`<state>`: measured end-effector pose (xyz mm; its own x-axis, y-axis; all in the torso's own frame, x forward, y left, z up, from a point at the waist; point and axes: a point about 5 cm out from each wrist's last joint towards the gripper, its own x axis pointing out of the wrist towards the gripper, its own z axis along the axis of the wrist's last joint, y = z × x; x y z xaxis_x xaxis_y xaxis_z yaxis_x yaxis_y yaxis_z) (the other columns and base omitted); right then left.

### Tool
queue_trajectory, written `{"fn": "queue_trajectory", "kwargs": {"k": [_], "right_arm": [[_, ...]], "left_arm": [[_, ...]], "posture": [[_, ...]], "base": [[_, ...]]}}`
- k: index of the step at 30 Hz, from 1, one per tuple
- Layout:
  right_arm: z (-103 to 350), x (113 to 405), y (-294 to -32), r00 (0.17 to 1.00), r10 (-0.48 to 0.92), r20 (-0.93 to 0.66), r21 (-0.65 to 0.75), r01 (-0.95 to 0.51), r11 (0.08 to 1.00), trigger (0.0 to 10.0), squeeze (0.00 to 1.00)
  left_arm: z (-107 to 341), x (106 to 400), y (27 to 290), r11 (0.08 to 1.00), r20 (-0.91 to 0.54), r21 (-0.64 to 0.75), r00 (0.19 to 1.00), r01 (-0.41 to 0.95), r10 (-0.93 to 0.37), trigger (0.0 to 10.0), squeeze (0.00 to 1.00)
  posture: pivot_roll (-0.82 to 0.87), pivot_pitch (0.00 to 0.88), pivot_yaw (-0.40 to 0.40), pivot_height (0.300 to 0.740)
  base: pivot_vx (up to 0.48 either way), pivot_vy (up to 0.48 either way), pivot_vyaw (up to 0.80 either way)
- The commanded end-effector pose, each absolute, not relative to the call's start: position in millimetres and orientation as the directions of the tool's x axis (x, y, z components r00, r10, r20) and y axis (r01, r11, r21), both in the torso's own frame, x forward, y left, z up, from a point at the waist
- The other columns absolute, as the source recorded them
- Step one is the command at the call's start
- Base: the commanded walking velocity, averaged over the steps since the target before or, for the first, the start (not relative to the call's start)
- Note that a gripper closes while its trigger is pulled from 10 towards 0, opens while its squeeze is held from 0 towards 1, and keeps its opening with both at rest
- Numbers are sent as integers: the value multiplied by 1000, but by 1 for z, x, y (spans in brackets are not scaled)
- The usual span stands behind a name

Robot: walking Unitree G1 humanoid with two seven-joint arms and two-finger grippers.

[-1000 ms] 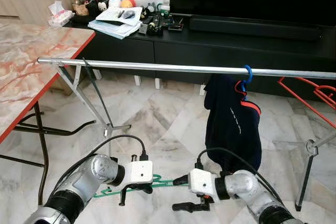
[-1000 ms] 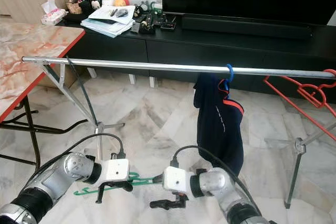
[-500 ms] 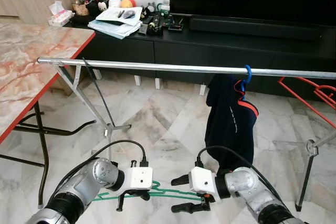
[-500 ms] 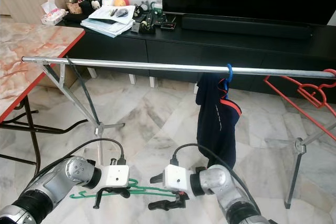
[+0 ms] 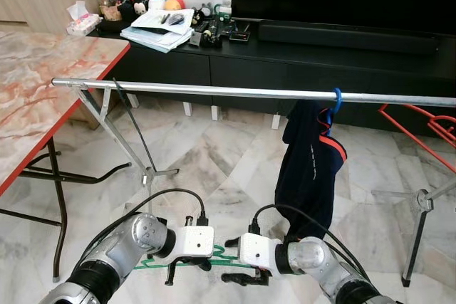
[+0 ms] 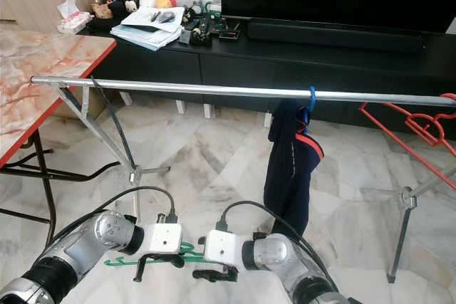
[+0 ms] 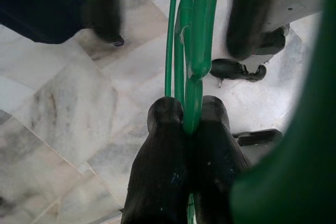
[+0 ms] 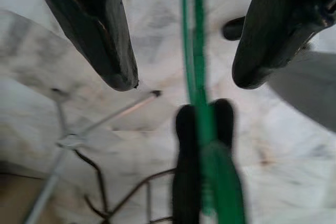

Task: Hang hanger

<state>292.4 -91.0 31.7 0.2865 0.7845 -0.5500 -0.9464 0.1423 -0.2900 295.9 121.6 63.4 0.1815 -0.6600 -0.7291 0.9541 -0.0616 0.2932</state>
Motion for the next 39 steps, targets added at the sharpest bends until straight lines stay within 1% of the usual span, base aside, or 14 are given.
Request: {"fn": "queue_trajectory", "kwargs": {"k": [1,6,7,8,9,15,26,39], "right_arm": [[29,291,-91,296,775,-558,-295,-944,149,10000,0],[27,291,-89,292,777,-557,-265,-950,166,10000,0],[27,291,-89,286,777,-561,-260,-952,163,4549,0],[27,290,-88,282,776,-564,-258,-953,159,1529,0],[27,290,-88,280,776,-565,-257,-953,157,0,0],[23,288,-87,242,764,-598,-224,-966,130,0,0],[18,284,-91,230,760,-608,-197,-971,135,0,0],[9,277,-94,198,741,-642,-163,-979,121,0,0]], "left_arm": [[65,296,120,-78,-730,293,170,953,-662,10000,0],[66,296,120,-79,-727,296,171,952,-665,10000,0],[67,296,120,-78,-726,297,171,952,-666,10000,0],[67,296,120,-79,-725,298,172,951,-667,10000,0],[67,296,119,-79,-725,298,172,951,-667,10000,0],[68,297,119,-78,-721,302,174,950,-671,10000,0],[68,297,119,-75,-720,304,177,950,-671,10000,0],[69,298,119,-79,-719,317,185,945,-670,10000,0]], "posture": [[81,117,66,740],[88,118,65,740],[90,118,65,740],[90,118,65,740],[90,118,65,740],[91,117,63,740],[91,120,63,740],[93,121,64,740]], "base": [[0,0,0],[0,0,0],[0,0,0],[0,0,0],[0,0,0],[0,0,0],[0,0,0],[0,0,0]]}}
